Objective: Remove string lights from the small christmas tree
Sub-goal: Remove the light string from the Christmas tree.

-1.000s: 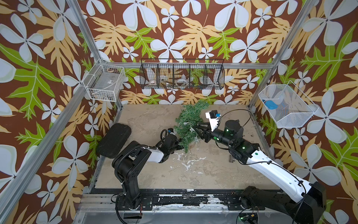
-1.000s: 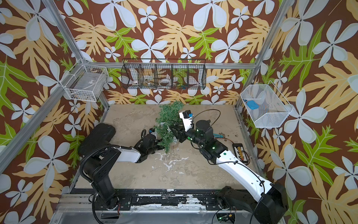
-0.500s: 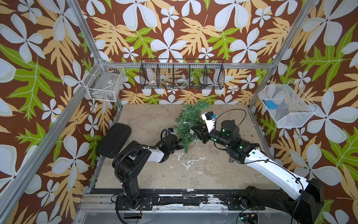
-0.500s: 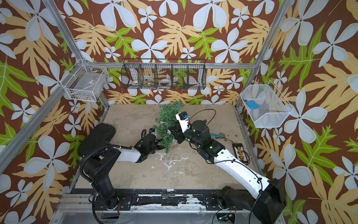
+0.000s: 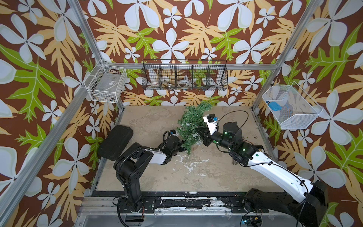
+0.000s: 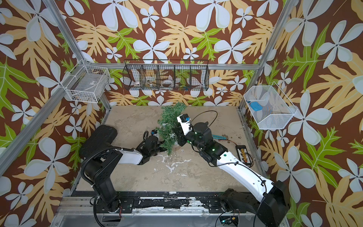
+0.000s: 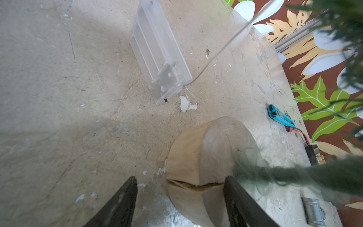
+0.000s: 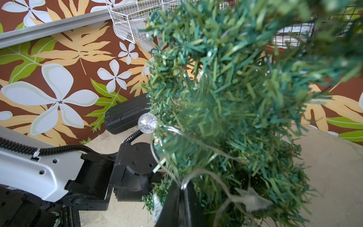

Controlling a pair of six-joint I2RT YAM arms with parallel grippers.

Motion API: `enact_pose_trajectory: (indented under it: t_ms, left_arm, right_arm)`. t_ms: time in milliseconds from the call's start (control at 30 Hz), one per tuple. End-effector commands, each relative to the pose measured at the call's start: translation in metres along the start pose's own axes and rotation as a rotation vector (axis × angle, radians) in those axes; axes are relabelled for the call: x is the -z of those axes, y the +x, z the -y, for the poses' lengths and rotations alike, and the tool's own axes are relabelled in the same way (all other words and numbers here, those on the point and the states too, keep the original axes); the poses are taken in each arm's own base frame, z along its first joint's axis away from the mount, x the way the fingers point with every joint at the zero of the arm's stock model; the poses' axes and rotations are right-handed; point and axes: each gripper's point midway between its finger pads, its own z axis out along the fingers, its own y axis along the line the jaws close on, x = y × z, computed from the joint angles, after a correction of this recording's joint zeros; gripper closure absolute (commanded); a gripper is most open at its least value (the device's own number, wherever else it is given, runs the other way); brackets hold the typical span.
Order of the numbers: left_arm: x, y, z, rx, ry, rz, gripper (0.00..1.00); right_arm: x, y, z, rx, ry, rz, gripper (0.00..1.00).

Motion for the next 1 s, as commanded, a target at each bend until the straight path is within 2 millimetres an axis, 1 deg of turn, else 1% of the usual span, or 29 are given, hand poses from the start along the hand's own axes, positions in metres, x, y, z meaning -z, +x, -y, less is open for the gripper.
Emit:
enact_pose_trajectory:
  t_ms: [0,100,200,400,567,667,733,833,900,967]
  left_arm:
    - [0.0,0.019,-0.023,0.0,-0.092,-0.062,0.29]
    - [-0.001,0.019,-0.023,0.004,-0.093,-0.064,0.29]
    - [-0.001,0.02,-0.023,-0.001,-0.096,-0.062,0.29]
    - [0.0,0.022,-0.023,-0.016,-0.109,-0.061,0.29]
    - [-0.001,0.023,-0.024,-0.012,-0.113,-0.062,0.29]
    - [-0.001,0.024,-0.025,-0.007,-0.114,-0.064,0.29]
    - [-0.001,0.025,-0.025,-0.007,-0.114,-0.067,0.29]
    - [0.0,0.024,-0.026,-0.01,-0.117,-0.066,0.29]
    - [0.001,0.024,-0.026,-0.014,-0.119,-0.063,0.29]
    - [0.001,0.023,-0.026,-0.017,-0.121,-0.061,0.29]
  right_arm:
    - [0.004,-0.011,-0.001,0.016,0.002,0.032,0.99]
    - [0.008,-0.016,-0.004,0.014,-0.004,0.045,1.0]
    - [0.012,-0.023,-0.01,0.015,-0.025,0.058,1.0]
    - [0.02,-0.052,-0.029,0.028,-0.072,0.105,1.0]
    - [0.021,-0.076,-0.033,0.026,-0.078,0.143,1.0]
    - [0.023,-0.091,-0.024,0.026,-0.014,0.158,1.0]
    - [0.03,-0.101,-0.014,0.032,0.057,0.176,1.0]
    - [0.048,-0.112,0.005,0.049,0.189,0.199,1.0]
    - [0.064,-0.116,0.021,0.044,0.267,0.21,1.0]
    - [0.08,-0.118,0.036,0.011,0.309,0.224,1.0]
